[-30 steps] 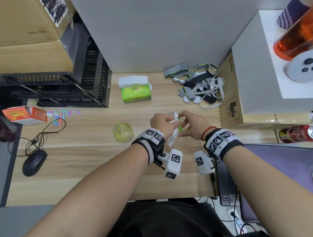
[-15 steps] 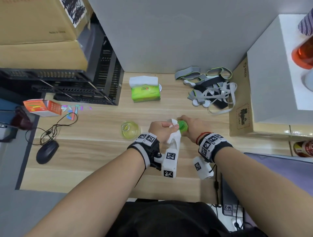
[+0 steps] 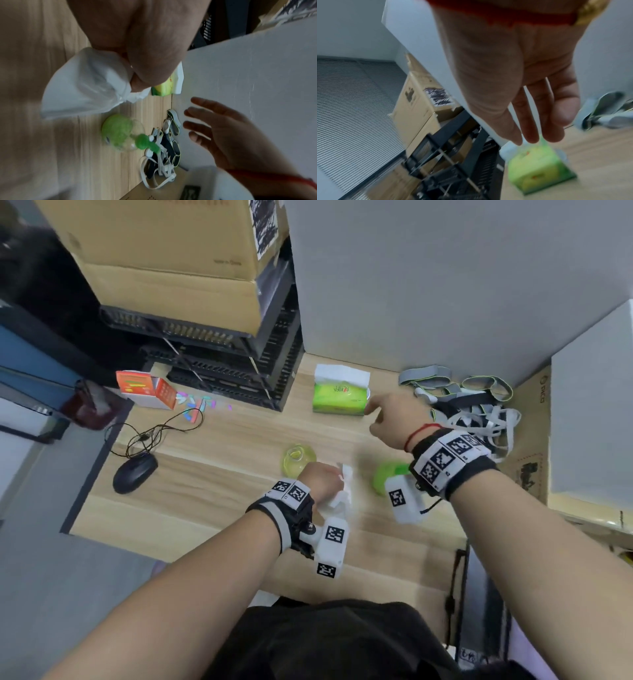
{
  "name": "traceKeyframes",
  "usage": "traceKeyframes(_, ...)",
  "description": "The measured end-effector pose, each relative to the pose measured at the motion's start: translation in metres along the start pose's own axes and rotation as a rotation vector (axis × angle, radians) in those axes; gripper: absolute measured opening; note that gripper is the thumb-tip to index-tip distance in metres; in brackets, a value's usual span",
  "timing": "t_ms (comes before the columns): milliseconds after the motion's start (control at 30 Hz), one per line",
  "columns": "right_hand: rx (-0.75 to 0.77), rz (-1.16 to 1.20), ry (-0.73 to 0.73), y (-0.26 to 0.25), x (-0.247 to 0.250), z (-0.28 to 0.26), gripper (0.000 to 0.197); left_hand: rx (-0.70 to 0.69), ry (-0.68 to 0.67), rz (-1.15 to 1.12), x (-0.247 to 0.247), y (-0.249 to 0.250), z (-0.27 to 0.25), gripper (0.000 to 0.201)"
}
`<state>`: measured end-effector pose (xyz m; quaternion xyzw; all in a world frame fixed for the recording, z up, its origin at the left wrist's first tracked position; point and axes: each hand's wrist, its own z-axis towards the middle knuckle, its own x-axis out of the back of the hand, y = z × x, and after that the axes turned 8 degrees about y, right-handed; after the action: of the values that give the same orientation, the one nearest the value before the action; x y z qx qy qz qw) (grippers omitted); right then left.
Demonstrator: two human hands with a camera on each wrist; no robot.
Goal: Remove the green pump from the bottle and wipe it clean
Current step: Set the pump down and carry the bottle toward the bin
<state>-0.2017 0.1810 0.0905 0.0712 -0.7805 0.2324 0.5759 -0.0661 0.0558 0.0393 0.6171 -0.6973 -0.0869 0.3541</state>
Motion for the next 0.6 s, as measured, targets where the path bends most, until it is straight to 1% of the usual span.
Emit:
traceKeyframes(67,0.075,0.037,-0.061,-0.035,-0.014,0.004,0.035,0.022,0.034,-0.024,0.015,-0.010,0.001,0.033)
traceKeyframes(100,0.108,0.055,-0.107,-0.051,-0.026,0.006,0.039,0.037,0.058,-0.035,0.025,-0.020,0.004,0.032)
traceKeyframes(167,0.157,0.058,-0.193,-0.080,-0.053,0.007,0.051,0.088,0.081,-0.045,0.048,-0.039,0.007,0.031)
traceKeyframes(233,0.158,0.049,-0.261,-0.102,-0.079,0.008,0.063,0.148,0.068,-0.072,0.074,-0.062,0.009,0.022)
traceKeyframes(267,0.154,0.032,-0.292,-0.112,-0.091,0.008,0.068,0.195,0.044,-0.121,0.086,-0.076,0.013,0.026)
traceKeyframes(333,0.140,-0.027,-0.335,-0.122,-0.109,0.007,0.074,0.291,0.000,-0.239,0.105,-0.107,0.025,0.055)
traceKeyframes(400,0.109,-0.075,-0.350,-0.129,-0.123,0.005,0.076,0.341,-0.042,-0.256,0.118,-0.145,0.046,0.087)
traceKeyframes(433,0.096,-0.095,-0.348,-0.133,-0.129,0.004,0.076,0.347,-0.059,-0.233,0.126,-0.158,0.046,0.096)
traceKeyframes(467,0.082,-0.112,-0.339,-0.136,-0.133,0.002,0.076,0.335,-0.055,-0.217,0.135,-0.162,0.038,0.097)
traceKeyframes(567,0.066,-0.158,-0.327,-0.146,-0.143,-0.008,0.077,0.304,0.090,-0.225,0.162,-0.179,0.014,0.073)
traceKeyframes(600,0.063,-0.170,-0.333,-0.148,-0.146,-0.012,0.078,0.306,0.140,-0.253,0.168,-0.186,0.008,0.068)
